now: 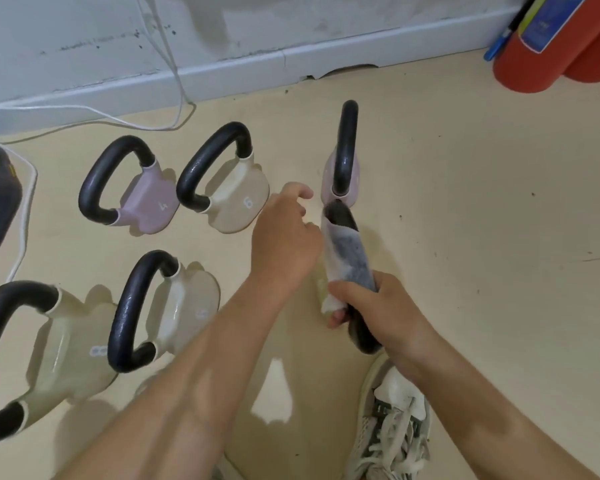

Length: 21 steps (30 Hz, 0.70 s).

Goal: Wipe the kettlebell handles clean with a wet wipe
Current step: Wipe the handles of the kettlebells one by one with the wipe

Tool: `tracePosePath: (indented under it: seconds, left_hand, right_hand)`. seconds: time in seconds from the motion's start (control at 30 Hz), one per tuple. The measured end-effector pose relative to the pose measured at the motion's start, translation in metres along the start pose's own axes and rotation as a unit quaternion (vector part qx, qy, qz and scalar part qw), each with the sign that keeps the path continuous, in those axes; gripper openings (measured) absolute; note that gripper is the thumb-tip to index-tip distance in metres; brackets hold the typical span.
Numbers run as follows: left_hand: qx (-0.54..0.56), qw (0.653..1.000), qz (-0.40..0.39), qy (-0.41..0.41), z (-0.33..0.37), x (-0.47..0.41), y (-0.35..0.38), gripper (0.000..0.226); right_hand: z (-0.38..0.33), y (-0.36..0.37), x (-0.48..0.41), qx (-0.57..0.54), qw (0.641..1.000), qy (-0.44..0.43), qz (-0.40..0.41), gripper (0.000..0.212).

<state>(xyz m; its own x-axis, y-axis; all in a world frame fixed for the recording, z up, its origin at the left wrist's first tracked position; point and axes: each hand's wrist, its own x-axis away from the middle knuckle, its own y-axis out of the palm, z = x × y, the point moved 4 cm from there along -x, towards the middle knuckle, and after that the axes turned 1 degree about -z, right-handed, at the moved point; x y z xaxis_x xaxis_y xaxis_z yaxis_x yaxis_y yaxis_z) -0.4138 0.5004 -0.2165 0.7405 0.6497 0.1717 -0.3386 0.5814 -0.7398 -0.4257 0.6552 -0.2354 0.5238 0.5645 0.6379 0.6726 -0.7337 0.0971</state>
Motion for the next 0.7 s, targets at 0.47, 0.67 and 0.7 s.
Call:
tracePosePath:
  seconds: [0.47,0.67,0.7]
  left_hand:
    - [0.278,0.917,-0.237,-0.161,0.013,0.057,0.051,0.017]
    - [0.367,0.861,-0.290,-0.199,0.011,0.050,0.056,0.012]
    - [0.334,0.887,-0.260,-0.184,0.012,0.051,0.057,0.019]
  right_hand:
    - [0.012,-0.035,-0.015,-0.281,0.958,0.050,0.023,0.034]
    - [0.016,0.000,-0.017,-0.462,0.872,0.134,-0.093,0.044]
    - [0.018,0.003,-0.016,-0.468,0.872,0.117,-0.086,0.046]
